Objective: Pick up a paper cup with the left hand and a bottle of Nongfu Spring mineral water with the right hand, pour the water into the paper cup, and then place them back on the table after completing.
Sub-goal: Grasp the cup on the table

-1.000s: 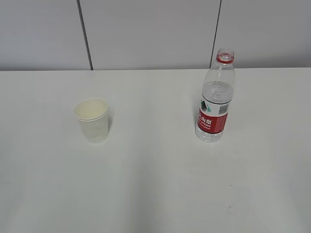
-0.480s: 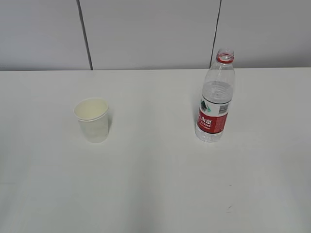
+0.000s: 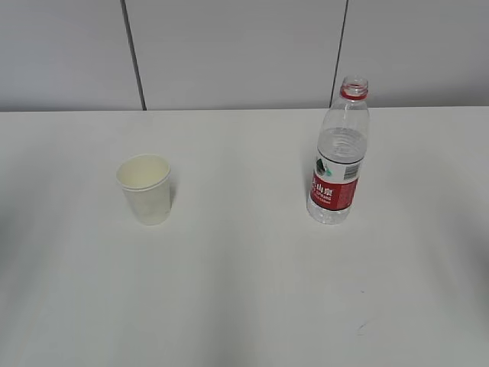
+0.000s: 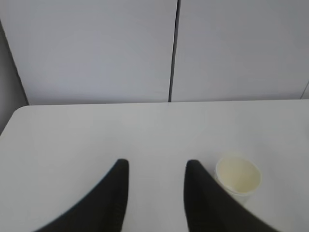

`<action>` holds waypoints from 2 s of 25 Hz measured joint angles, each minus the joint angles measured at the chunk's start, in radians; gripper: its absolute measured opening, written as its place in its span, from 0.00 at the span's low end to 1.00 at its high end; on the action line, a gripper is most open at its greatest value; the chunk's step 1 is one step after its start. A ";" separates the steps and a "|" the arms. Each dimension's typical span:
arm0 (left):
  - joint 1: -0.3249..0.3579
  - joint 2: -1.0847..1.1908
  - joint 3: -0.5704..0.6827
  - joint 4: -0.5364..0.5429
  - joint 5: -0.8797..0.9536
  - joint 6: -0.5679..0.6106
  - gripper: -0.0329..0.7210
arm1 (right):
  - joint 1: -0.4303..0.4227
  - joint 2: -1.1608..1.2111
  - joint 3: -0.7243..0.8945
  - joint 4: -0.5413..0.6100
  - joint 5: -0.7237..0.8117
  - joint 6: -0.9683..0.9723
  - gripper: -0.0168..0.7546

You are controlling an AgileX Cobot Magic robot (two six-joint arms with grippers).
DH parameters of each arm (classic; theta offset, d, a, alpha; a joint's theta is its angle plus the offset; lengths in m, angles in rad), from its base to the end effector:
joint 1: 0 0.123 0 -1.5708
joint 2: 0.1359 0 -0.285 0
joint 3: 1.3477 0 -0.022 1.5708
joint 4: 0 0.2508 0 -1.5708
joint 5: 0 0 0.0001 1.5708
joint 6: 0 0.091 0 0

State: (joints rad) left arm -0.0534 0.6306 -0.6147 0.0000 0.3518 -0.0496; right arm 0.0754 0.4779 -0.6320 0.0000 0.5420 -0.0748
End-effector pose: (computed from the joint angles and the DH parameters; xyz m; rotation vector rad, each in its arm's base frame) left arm 0.1305 -0.0070 0.3352 0.0035 1.8519 -0.0718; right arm 0.0919 0.0069 0.3414 -0.1404 1.8662 0.0004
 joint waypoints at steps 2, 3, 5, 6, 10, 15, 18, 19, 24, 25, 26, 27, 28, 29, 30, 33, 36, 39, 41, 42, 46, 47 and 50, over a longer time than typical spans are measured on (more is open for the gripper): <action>-0.004 0.083 0.003 0.000 -0.096 0.000 0.37 | 0.000 0.057 0.000 -0.019 -0.100 0.000 0.71; -0.005 0.124 0.008 0.000 -0.149 0.000 0.37 | 0.000 0.087 0.000 -0.022 -0.140 0.000 0.71; -0.005 0.193 0.029 0.011 -0.257 0.000 0.37 | 0.000 0.139 0.005 -0.028 -0.205 0.000 0.71; -0.005 0.223 0.050 0.015 -0.314 0.000 0.37 | 0.000 0.164 0.015 -0.028 -0.240 0.000 0.71; -0.005 0.321 0.144 0.016 -0.505 0.000 0.37 | 0.000 0.224 0.113 -0.019 -0.397 0.001 0.71; -0.005 0.416 0.268 0.016 -0.724 -0.028 0.37 | 0.000 0.238 0.275 -0.015 -0.575 0.001 0.71; -0.011 0.481 0.335 0.024 -0.850 -0.084 0.37 | 0.000 0.239 0.342 -0.013 -0.650 0.001 0.72; -0.018 0.501 0.349 0.028 -0.888 -0.100 0.37 | 0.000 0.240 0.356 -0.013 -0.667 0.001 0.71; -0.075 0.616 0.385 0.132 -1.011 -0.133 0.37 | 0.000 0.240 0.379 -0.013 -0.712 0.001 0.72; -0.083 0.639 0.385 0.149 -1.028 -0.133 0.37 | 0.000 0.240 0.379 -0.013 -0.714 0.001 0.71; -0.090 0.662 0.385 0.164 -1.049 -0.133 0.37 | 0.000 0.240 0.379 -0.013 -0.716 0.001 0.71; -0.093 0.680 0.385 0.173 -1.067 -0.133 0.37 | 0.000 0.240 0.379 -0.013 -0.718 0.001 0.72; -0.095 0.700 0.385 0.175 -1.086 -0.133 0.37 | 0.000 0.240 0.379 -0.013 -0.718 0.001 0.71; -0.095 0.719 0.385 0.175 -1.104 -0.133 0.37 | 0.000 0.240 0.379 -0.013 -0.720 0.003 0.71; -0.095 0.737 0.385 0.175 -1.130 -0.133 0.37 | 0.000 0.240 0.379 -0.013 -0.723 0.003 0.71; -0.095 0.776 0.385 0.187 -1.212 -0.133 0.37 | 0.000 0.240 0.379 -0.013 -0.731 0.003 0.71; -0.095 0.824 0.385 0.230 -1.294 -0.133 0.38 | 0.000 0.240 0.379 -0.013 -0.739 0.003 0.71; -0.095 0.900 0.385 0.287 -1.360 -0.133 0.43 | 0.000 0.240 0.379 -0.013 -0.741 0.003 0.72; -0.095 0.964 0.385 0.303 -1.412 -0.133 0.51 | 0.000 0.240 0.379 -0.013 -0.742 0.003 0.71; -0.095 0.993 0.385 0.303 -1.446 -0.133 0.57 | 0.000 0.240 0.379 -0.013 -0.744 0.003 0.71; -0.095 1.149 0.376 0.297 -1.490 -0.133 0.80 | 0.000 0.240 0.379 -0.013 -0.763 0.003 0.71; -0.095 1.193 0.367 0.299 -1.490 -0.133 0.82 | 0.000 0.240 0.379 -0.013 -0.770 0.003 0.71; -0.095 1.297 0.333 0.332 -1.490 -0.133 0.85 | 0.000 0.240 0.379 -0.013 -0.792 0.003 0.71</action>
State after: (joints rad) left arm -0.1489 1.9276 -0.2818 0.3317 -1.1378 -0.1829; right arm 0.0754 0.7182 -0.2530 -0.0130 -0.2502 -0.0721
